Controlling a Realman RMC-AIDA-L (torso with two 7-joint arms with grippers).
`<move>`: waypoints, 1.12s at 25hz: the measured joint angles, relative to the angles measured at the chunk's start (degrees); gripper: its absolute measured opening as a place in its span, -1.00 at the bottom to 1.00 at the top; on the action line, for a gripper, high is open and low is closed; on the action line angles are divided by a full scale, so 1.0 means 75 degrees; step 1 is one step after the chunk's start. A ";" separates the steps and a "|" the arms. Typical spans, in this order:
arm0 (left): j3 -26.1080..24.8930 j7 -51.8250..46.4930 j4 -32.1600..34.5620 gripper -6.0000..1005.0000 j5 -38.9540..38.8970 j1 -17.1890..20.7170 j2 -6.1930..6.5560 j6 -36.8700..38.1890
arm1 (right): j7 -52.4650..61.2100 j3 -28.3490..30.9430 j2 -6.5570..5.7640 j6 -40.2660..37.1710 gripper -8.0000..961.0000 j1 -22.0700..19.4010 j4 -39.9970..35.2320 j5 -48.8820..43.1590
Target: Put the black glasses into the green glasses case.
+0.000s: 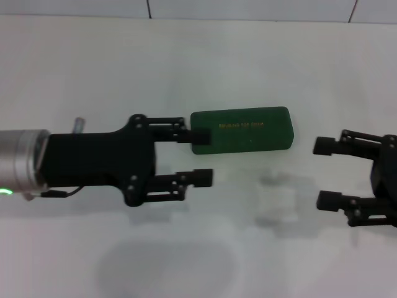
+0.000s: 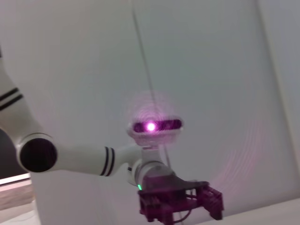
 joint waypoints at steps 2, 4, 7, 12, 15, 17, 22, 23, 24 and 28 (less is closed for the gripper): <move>-0.0062 0.0063 -0.0196 0.14 0.0004 0.0009 0.0070 0.0048 | 0.0000 -0.0176 0.0006 0.0056 0.43 0.0166 0.0027 0.0032; -0.0090 0.0106 -0.0354 0.20 0.0009 -0.0015 0.0097 0.0095 | -0.0009 -0.0328 0.0010 0.0098 0.59 0.0302 0.0101 0.0100; -0.0095 0.0123 -0.0410 0.21 0.0022 0.0004 0.0103 0.0144 | -0.0045 -0.0501 0.0011 0.0150 0.75 0.0533 0.0330 0.0220; -0.0100 0.0185 -0.0423 0.21 0.0060 0.0048 0.0104 0.0235 | -0.0134 -0.0646 0.0012 0.0163 0.81 0.0721 0.0621 0.0430; -0.0104 0.0213 -0.0450 0.21 0.0059 0.0059 0.0106 0.0287 | -0.0200 -0.0680 0.0011 0.0164 0.81 0.0735 0.0745 0.0539; -0.0111 0.0287 -0.0546 0.21 0.0032 0.0053 0.0108 0.0304 | -0.0215 -0.0682 0.0012 0.0164 0.81 0.0742 0.0780 0.0548; -0.0117 0.0438 -0.0788 0.21 0.0018 0.0024 0.0110 0.0326 | -0.0224 -0.0731 0.0011 0.0162 0.81 0.0743 0.0817 0.0642; -0.0118 0.0441 -0.0805 0.21 0.0026 0.0024 0.0110 0.0328 | -0.0226 -0.0748 0.0011 0.0162 0.81 0.0743 0.0841 0.0672; -0.0119 0.0443 -0.0808 0.21 0.0034 0.0028 0.0110 0.0341 | -0.0232 -0.0757 0.0011 0.0161 0.81 0.0743 0.0867 0.0702; -0.0139 0.0444 -0.0812 0.21 0.0039 0.0054 0.0110 0.0415 | -0.0244 -0.0763 0.0011 0.0139 0.81 0.0743 0.0901 0.0731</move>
